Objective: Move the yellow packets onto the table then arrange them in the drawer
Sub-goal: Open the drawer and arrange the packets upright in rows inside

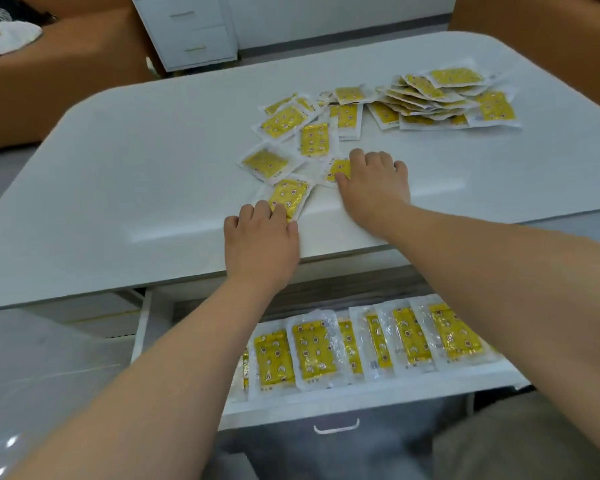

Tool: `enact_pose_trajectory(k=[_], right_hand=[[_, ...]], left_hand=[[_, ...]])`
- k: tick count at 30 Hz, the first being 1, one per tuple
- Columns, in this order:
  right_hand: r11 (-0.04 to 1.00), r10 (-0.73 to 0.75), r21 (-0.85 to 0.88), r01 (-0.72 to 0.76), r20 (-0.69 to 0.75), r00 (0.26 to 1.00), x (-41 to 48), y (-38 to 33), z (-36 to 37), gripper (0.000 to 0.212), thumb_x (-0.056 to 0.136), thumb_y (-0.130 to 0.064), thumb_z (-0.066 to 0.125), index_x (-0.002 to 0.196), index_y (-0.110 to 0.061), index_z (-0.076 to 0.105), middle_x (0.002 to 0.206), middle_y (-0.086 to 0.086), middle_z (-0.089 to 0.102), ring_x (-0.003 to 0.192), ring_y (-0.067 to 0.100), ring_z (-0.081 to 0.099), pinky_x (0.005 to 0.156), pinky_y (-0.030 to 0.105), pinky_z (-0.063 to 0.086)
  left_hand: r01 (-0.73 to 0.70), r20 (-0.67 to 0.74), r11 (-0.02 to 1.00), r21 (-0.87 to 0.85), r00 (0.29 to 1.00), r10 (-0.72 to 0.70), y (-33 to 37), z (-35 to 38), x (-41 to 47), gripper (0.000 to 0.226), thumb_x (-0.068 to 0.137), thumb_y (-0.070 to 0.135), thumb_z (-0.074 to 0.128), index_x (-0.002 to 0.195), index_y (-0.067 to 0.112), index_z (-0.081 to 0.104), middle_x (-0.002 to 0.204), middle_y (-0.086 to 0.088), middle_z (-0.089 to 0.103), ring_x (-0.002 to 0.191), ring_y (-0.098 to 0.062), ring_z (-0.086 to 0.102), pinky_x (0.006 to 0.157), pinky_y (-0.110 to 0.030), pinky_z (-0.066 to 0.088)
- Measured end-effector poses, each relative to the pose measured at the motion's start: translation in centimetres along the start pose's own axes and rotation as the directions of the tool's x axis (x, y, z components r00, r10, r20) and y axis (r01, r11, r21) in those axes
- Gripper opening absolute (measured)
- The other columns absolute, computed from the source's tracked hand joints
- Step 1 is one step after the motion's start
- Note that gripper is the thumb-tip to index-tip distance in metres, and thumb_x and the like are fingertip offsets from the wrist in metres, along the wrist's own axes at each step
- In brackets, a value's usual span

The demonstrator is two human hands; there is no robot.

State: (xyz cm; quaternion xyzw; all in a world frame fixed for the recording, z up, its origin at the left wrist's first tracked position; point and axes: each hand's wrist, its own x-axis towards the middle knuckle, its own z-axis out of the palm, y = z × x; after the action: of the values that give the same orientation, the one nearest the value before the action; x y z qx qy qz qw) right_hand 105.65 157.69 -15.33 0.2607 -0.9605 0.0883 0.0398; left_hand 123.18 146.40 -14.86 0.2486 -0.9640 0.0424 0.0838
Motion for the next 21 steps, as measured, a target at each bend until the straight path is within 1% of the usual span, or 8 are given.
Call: enact_pose_trajectory(k=[2, 6, 9, 11, 13, 15, 19, 21], right_hand=[[1.0, 0.014, 0.017, -0.014, -0.011, 1.0, -1.6, 0.7, 0.1, 0.055, 0.105, -0.05, 0.029, 0.146, -0.015, 0.04, 0.144, 0.012, 0.049, 0.136, 0.033, 0.039, 0.109, 0.051, 0.031], [0.998, 0.015, 0.054, -0.013, -0.043, 0.999, -3.1, 1.5, 0.1, 0.061, 0.103, -0.053, 0.032, 0.151, -0.014, 0.037, 0.152, 0.009, 0.043, 0.143, 0.03, 0.033, 0.115, 0.05, 0.026], [0.997, 0.038, 0.074, -0.037, -0.013, 0.999, -3.0, 1.6, 0.1, 0.077, 0.1, -0.063, 0.029, 0.159, -0.014, 0.023, 0.165, 0.007, 0.026, 0.154, 0.028, 0.017, 0.122, 0.052, 0.017], [0.998, 0.038, 0.057, -0.04, 0.025, 0.999, -2.8, 1.6, 0.2, 0.083, 0.098, -0.068, 0.025, 0.161, -0.015, 0.018, 0.167, 0.005, 0.022, 0.156, 0.029, 0.01, 0.123, 0.054, 0.013], [0.999, 0.015, 0.047, -0.016, 0.023, 1.0, -2.7, 1.6, 0.2, 0.085, 0.096, -0.071, 0.026, 0.16, -0.015, 0.024, 0.164, 0.005, 0.028, 0.155, 0.03, 0.013, 0.122, 0.056, 0.013], [0.999, -0.007, 0.047, 0.008, -0.008, 1.0, -2.8, 1.6, 0.1, 0.083, 0.095, -0.072, 0.03, 0.156, -0.015, 0.031, 0.159, 0.006, 0.036, 0.152, 0.031, 0.019, 0.121, 0.057, 0.015], [0.998, -0.058, 0.014, 0.058, -0.044, 0.997, -3.0, 1.5, -0.2, 0.078, 0.094, -0.07, 0.037, 0.152, -0.019, 0.038, 0.151, 0.008, 0.042, 0.145, 0.031, 0.027, 0.121, 0.057, 0.015], [0.998, -0.067, 0.016, 0.067, -0.019, 0.998, -3.0, 1.5, -0.4, 0.077, 0.094, -0.071, 0.038, 0.151, -0.02, 0.042, 0.148, 0.009, 0.042, 0.142, 0.032, 0.03, 0.12, 0.057, 0.016]], left_hand=[[-0.005, 0.023, 1.0, 0.013, 1.0, 0.005, -0.5, -0.8, -2.1, 0.04, 0.105, 0.037, 0.026, 0.124, 0.021, 0.057, 0.117, -0.003, 0.058, 0.11, -0.027, 0.05, 0.09, -0.041, 0.037], [-0.005, 0.059, 1.0, 0.006, 0.998, 0.004, -1.0, -1.7, -2.5, 0.039, 0.106, 0.035, 0.03, 0.117, 0.02, 0.064, 0.113, -0.005, 0.057, 0.108, -0.027, 0.05, 0.087, -0.04, 0.037], [0.029, 0.069, 0.993, -0.113, 0.997, -0.021, -0.9, -1.8, -1.3, 0.03, 0.107, 0.033, 0.037, 0.114, 0.015, 0.061, 0.114, -0.008, 0.054, 0.104, -0.028, 0.049, 0.081, -0.038, 0.037], [0.023, 0.072, 0.983, -0.182, 0.997, -0.01, -0.6, -1.6, -0.7, 0.022, 0.105, 0.03, 0.044, 0.11, 0.013, 0.057, 0.116, -0.009, 0.053, 0.102, -0.029, 0.051, 0.08, -0.04, 0.043], [0.053, 0.116, 0.974, -0.22, 0.993, -0.028, -0.3, -1.7, -0.3, 0.018, 0.104, 0.028, 0.048, 0.109, 0.012, 0.054, 0.114, -0.009, 0.055, 0.099, -0.029, 0.053, 0.081, -0.043, 0.047], [0.092, 0.157, 0.966, -0.243, 0.986, -0.054, -0.2, -2.1, 0.0, 0.019, 0.102, 0.027, 0.051, 0.114, 0.013, 0.054, 0.115, -0.008, 0.056, 0.102, -0.029, 0.053, 0.084, -0.045, 0.049], [0.04, 0.252, 0.983, -0.181, 0.968, 0.007, -0.1, -2.9, 0.1, 0.034, 0.102, 0.031, 0.05, 0.133, 0.019, 0.05, 0.13, -0.004, 0.055, 0.119, -0.03, 0.046, 0.089, -0.044, 0.046], [0.021, 0.296, 0.989, -0.143, 0.955, 0.022, -0.1, -3.2, 0.0, 0.04, 0.101, 0.038, 0.048, 0.138, 0.021, 0.047, 0.133, -0.005, 0.052, 0.123, -0.03, 0.044, 0.093, -0.045, 0.045]])
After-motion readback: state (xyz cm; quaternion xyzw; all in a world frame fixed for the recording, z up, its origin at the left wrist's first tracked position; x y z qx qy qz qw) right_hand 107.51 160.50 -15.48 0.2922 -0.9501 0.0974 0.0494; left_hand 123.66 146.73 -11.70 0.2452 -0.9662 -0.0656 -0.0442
